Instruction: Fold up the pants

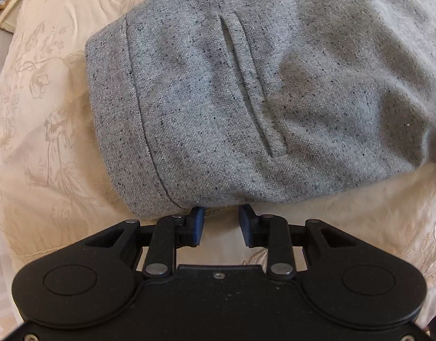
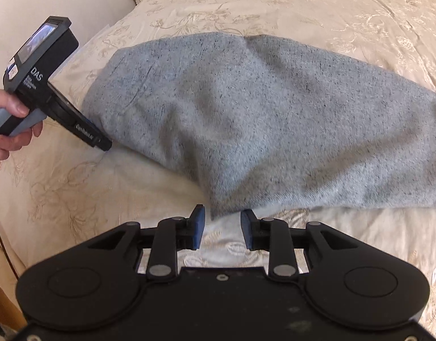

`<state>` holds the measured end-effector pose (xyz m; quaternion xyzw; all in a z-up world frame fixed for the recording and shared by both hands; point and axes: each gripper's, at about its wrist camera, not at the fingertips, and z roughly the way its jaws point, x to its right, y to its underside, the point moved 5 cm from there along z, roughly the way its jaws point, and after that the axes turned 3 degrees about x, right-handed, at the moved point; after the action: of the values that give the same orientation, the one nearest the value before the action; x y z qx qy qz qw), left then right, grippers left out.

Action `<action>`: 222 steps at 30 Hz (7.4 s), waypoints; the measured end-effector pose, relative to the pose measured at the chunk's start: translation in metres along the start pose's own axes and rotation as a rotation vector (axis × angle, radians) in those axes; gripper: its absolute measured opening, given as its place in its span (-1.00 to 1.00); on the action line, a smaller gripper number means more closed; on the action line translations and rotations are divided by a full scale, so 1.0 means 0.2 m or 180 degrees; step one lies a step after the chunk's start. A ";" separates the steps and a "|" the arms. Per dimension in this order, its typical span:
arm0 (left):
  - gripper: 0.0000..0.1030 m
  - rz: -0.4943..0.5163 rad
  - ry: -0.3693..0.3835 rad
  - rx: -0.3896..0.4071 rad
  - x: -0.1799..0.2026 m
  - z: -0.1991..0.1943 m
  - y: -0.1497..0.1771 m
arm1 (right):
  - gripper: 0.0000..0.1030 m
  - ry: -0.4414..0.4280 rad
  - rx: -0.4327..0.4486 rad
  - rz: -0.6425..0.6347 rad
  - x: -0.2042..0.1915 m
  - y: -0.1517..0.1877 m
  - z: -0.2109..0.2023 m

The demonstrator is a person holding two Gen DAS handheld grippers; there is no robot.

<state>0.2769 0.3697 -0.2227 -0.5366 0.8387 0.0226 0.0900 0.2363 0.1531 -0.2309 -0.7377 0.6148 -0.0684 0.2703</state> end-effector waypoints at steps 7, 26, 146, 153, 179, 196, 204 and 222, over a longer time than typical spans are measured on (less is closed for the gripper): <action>-0.21 0.0106 -0.0021 0.0045 0.03 -0.02 0.05 | -0.93 -0.0386 -0.0086 -0.0015 -0.01 -0.02 0.00; -0.25 -0.0214 0.0335 0.0713 0.39 -0.44 -0.19 | -0.65 -0.0079 0.0241 0.0381 0.18 -0.03 -0.26; -0.24 -0.0905 -0.0243 0.0647 0.98 -0.32 -0.76 | -0.52 0.1164 0.0105 0.0525 2.34 -0.08 -0.39; -0.18 -0.1483 -0.0325 0.0542 0.39 -0.22 -0.43 | -0.63 0.1438 0.0006 0.1111 2.49 -0.04 -0.36; -0.32 -0.0573 0.0356 0.0950 1.15 -0.55 -0.68 | -0.50 0.1707 0.0505 0.1614 2.08 0.07 -0.84; -0.32 -0.1198 0.0314 0.0679 1.89 -0.30 -1.35 | -0.46 0.0925 0.0351 0.1832 2.51 0.19 -0.88; -0.34 -0.1137 0.0181 0.0602 1.87 -0.18 -1.52 | -0.41 0.0746 0.0373 0.2217 2.77 0.20 -0.86; -0.35 -0.1355 0.0827 0.0246 1.94 -0.25 -1.15 | -0.39 0.0484 0.0363 0.2514 2.82 0.18 -0.76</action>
<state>0.3201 -0.0822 -0.2284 -0.6957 0.7116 -0.0981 0.0046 0.2717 -0.4304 -0.2506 -0.4215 0.8644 -0.0478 0.2700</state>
